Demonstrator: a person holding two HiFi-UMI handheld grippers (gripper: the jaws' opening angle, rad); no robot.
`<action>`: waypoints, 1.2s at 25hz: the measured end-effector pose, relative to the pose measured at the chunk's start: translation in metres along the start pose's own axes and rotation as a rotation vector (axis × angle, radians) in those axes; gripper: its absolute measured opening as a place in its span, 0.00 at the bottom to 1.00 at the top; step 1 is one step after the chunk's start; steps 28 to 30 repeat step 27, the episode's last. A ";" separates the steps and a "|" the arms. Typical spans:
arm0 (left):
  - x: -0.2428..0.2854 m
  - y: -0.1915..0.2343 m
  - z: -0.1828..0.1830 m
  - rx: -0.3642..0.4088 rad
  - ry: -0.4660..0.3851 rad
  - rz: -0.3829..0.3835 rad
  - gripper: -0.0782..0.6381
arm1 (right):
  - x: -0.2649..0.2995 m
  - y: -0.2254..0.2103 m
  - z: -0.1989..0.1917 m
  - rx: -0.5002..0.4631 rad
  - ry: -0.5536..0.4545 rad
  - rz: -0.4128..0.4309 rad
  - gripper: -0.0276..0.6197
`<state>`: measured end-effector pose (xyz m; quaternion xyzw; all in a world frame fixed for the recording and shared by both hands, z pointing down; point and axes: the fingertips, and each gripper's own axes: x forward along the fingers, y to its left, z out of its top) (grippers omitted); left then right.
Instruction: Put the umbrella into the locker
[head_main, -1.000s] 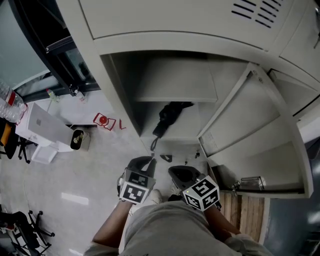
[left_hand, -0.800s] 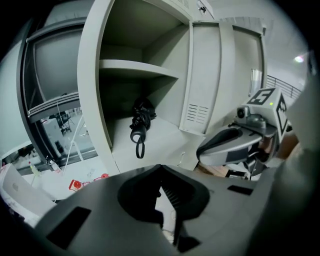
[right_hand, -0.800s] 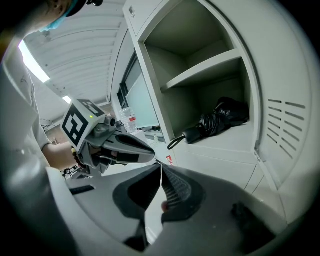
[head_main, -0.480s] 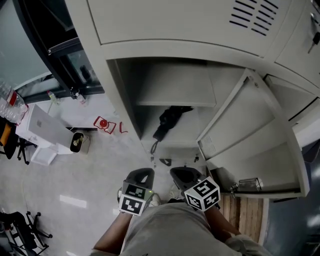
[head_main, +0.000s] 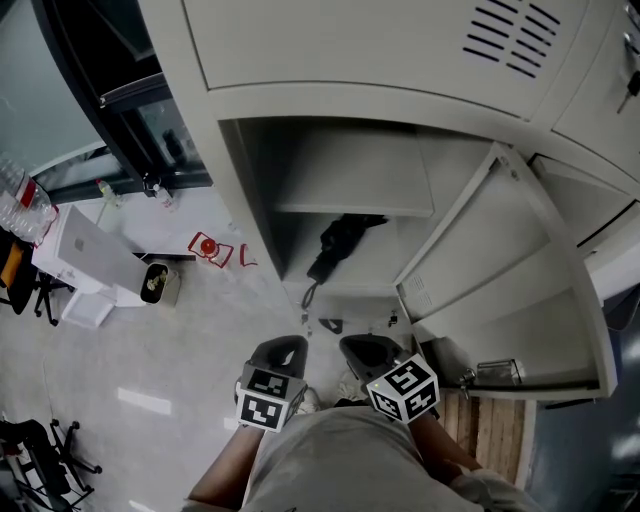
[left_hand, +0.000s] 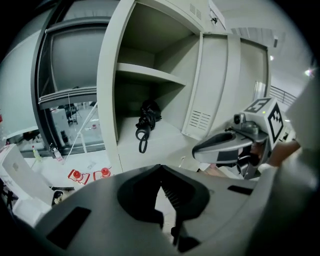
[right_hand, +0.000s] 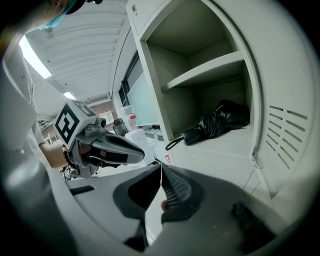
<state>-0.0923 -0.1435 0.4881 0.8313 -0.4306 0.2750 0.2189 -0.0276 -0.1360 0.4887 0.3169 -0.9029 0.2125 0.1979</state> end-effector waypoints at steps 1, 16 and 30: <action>0.000 -0.001 0.000 0.007 0.000 0.002 0.13 | 0.000 0.000 0.000 -0.012 0.006 -0.005 0.09; 0.003 -0.011 0.001 0.052 0.019 -0.038 0.13 | 0.003 0.000 0.000 -0.028 0.017 0.008 0.09; 0.007 -0.004 0.016 0.054 -0.006 -0.018 0.13 | 0.007 0.001 0.002 -0.036 0.017 0.019 0.09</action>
